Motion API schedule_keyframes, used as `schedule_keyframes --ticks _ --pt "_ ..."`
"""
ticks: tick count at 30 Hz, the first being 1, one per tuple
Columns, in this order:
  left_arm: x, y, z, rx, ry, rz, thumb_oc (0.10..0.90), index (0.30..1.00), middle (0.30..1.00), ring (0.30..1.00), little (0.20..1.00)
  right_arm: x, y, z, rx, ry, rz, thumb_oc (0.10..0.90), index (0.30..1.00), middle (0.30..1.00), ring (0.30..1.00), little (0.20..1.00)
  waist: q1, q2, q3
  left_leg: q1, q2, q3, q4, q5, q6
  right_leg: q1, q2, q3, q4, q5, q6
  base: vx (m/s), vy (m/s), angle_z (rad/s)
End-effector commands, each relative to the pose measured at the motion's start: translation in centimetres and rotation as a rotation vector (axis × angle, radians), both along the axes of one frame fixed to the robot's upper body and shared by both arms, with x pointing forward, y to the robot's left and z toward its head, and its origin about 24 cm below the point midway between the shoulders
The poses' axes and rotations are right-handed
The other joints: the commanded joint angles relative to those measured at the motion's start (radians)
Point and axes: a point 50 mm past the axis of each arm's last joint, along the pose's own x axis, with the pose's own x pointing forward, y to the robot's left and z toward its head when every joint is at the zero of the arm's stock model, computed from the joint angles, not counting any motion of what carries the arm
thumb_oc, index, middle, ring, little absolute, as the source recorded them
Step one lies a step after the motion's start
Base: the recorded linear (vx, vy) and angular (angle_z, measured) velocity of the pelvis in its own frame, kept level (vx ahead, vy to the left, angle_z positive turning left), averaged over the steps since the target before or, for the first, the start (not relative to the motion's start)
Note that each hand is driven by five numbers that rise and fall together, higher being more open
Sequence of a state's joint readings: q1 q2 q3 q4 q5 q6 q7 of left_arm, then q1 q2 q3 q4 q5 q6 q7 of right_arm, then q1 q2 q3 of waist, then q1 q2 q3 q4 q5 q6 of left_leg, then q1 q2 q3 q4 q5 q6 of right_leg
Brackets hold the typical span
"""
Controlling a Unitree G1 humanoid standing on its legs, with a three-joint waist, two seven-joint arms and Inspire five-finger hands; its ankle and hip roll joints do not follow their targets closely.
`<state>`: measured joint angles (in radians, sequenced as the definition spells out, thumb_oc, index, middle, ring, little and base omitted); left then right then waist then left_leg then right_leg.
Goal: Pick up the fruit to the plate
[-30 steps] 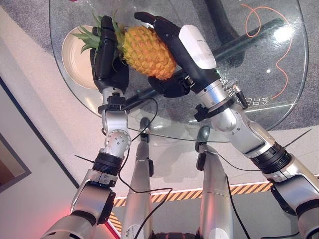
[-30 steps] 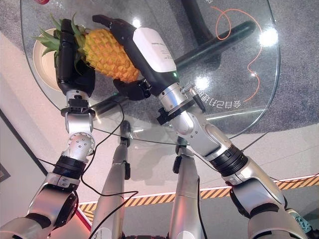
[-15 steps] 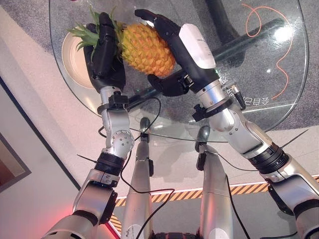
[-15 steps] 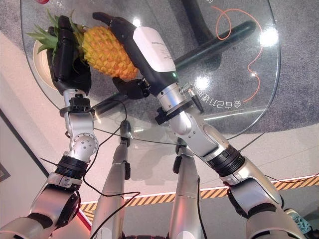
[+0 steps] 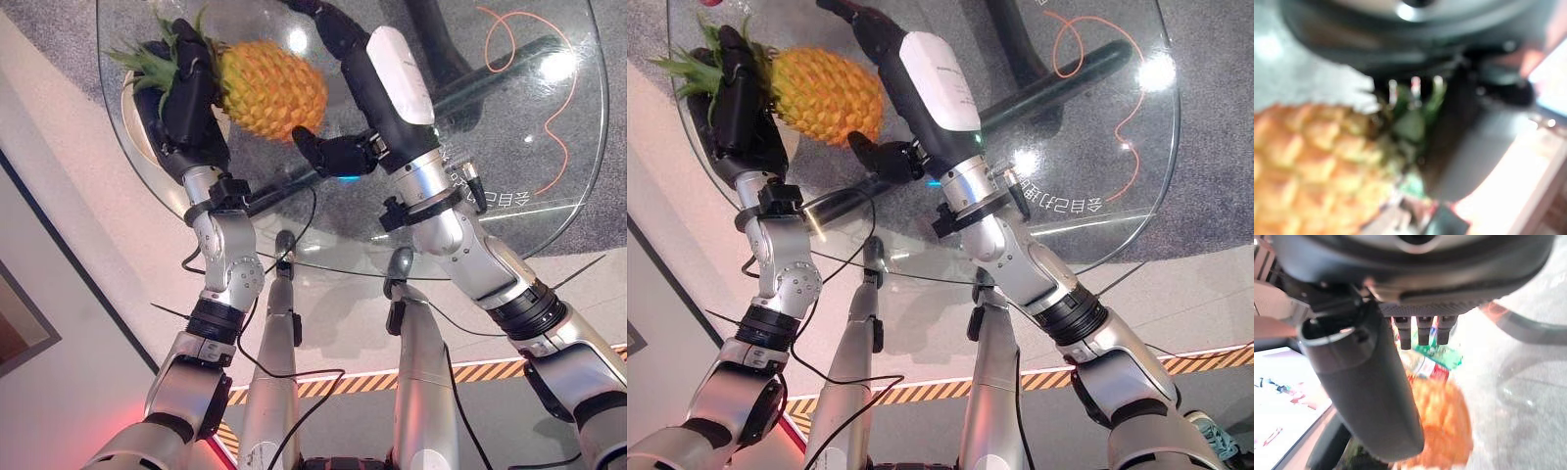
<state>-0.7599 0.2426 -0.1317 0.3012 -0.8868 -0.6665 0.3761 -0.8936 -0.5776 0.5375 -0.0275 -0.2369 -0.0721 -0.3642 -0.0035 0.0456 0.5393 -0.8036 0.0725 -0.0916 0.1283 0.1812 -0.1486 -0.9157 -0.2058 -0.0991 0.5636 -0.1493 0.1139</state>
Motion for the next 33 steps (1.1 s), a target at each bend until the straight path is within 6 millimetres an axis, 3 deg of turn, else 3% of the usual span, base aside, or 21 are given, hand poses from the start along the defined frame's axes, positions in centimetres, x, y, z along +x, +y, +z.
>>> schedule_keyframes --ticks 1,19,28,33 --pt "-2.8 1.0 7.1 0.012 -0.376 0.143 0.100 0.300 0.300 0.300 0.200 -3.3 1.8 5.7 0.115 -0.291 0.152 0.800 0.900 0.900 0.900 0.900 0.011 -0.048 -0.019 0.020 -0.073 0.055 0.075 -0.078 0.053 0.142 0.081 -0.030 -0.327 0.199 0.006 0.00 0.000 0.00" --pt "-2.8 2.3 8.0 0.017 -0.311 0.451 0.100 0.300 0.300 0.300 0.200 -2.3 0.5 5.9 0.208 -0.289 0.075 0.800 0.900 0.900 0.900 0.900 0.004 -0.055 -0.019 0.036 -0.063 0.055 0.072 -0.085 0.044 0.158 0.086 -0.023 -0.326 0.185 0.001 0.00 0.000 0.00" --pt "-2.9 3.4 8.1 0.018 -0.296 0.611 0.100 0.300 0.300 0.300 0.200 -1.1 -2.6 4.9 0.405 -0.275 -0.028 0.800 0.900 0.900 0.900 0.900 -0.012 -0.062 -0.019 0.037 -0.055 0.058 0.073 -0.096 0.042 0.156 0.092 -0.014 -0.324 0.175 0.000 0.00 0.000 0.00" --pt "-3.0 4.6 8.0 -0.001 -0.272 0.705 0.100 0.300 0.300 0.300 0.200 0.0 -5.3 3.5 0.535 -0.263 -0.148 0.800 0.900 0.900 0.900 0.900 -0.025 -0.070 -0.019 0.039 -0.048 0.063 0.077 -0.106 0.041 0.154 0.095 -0.009 -0.320 0.168 -0.001 0.00 0.000 0.00"
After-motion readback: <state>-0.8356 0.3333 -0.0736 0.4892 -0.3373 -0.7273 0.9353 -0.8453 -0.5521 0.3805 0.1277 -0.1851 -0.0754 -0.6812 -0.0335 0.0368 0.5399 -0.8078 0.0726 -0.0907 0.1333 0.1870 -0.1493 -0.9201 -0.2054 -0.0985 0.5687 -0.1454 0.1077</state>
